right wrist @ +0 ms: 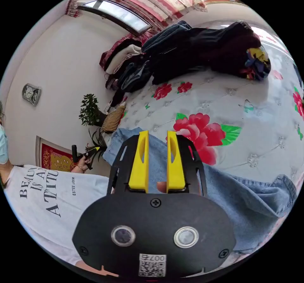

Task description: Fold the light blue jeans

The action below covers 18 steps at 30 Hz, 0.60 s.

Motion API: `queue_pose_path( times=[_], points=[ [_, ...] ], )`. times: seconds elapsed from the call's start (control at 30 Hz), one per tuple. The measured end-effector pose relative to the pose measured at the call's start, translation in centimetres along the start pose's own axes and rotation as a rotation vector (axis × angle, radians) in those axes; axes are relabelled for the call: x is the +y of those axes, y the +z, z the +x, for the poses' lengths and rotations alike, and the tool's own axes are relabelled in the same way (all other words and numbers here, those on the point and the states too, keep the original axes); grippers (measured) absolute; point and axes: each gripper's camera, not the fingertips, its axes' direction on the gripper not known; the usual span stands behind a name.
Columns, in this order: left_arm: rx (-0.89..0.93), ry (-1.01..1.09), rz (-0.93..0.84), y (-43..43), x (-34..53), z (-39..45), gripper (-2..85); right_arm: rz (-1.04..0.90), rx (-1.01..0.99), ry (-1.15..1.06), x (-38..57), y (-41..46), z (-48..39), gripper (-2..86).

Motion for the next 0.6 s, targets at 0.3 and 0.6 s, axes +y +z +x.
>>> queue_pose_path(
  times=[0.3, 0.6],
  points=[
    [-0.219, 0.049, -0.256, 11.0, -1.5, 4.4, 6.2, -0.387, -0.058, 0.027, -11.3, 23.5, -3.0, 5.6],
    [-0.358, 0.132, -0.297, 14.0, -1.3, 7.5, 0.4, -0.347, -0.002, -0.019, -14.5, 27.1, -3.0, 0.3]
  ],
)
